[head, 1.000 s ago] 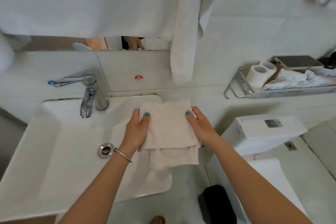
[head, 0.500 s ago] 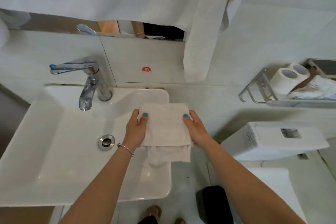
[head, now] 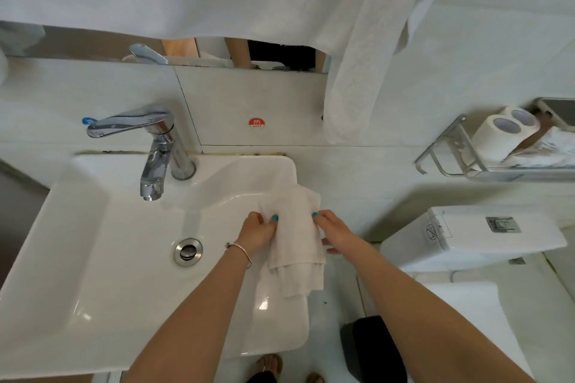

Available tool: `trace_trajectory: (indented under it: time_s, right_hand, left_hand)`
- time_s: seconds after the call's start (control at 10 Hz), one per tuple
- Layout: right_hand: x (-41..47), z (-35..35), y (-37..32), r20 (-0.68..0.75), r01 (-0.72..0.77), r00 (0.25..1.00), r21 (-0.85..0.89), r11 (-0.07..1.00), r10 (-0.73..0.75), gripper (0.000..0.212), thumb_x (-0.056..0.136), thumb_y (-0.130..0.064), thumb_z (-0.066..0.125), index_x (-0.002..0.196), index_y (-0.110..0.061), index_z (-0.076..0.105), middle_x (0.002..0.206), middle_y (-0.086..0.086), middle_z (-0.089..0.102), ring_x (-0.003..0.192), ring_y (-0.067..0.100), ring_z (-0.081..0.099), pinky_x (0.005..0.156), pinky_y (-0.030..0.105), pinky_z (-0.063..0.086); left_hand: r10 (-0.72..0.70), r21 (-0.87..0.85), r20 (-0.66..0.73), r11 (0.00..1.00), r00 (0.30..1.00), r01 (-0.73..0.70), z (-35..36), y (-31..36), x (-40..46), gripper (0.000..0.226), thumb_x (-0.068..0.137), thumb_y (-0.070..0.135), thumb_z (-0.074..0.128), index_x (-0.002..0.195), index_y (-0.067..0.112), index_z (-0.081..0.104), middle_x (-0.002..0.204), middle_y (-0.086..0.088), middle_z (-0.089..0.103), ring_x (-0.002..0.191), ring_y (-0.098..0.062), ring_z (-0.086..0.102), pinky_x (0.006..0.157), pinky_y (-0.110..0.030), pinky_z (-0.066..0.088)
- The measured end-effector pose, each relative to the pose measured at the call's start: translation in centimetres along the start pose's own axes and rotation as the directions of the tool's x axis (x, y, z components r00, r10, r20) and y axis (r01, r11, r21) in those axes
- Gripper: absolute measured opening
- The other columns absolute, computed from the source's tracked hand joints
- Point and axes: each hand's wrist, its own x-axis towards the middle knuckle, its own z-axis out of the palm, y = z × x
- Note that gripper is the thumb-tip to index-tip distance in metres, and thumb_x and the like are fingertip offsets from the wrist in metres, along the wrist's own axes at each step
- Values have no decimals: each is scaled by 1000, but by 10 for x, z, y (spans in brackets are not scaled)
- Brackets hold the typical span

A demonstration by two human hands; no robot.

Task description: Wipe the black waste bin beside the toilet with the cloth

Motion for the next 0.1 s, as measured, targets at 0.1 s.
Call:
trace_trajectory:
  time_s: [0.1]
  right_hand:
    - [-6, -16, 3, -98, -52, 994, 13, 999, 53, 47, 100, -52, 31, 137, -24, 39, 135, 6, 47, 117, 26, 52, 95, 41, 40]
  left_hand:
    - [7, 67, 48, 998, 999, -10, -24, 17, -3, 19, 85, 24, 62, 88, 5, 58, 81, -5, 60, 76, -19, 55, 63, -26, 40]
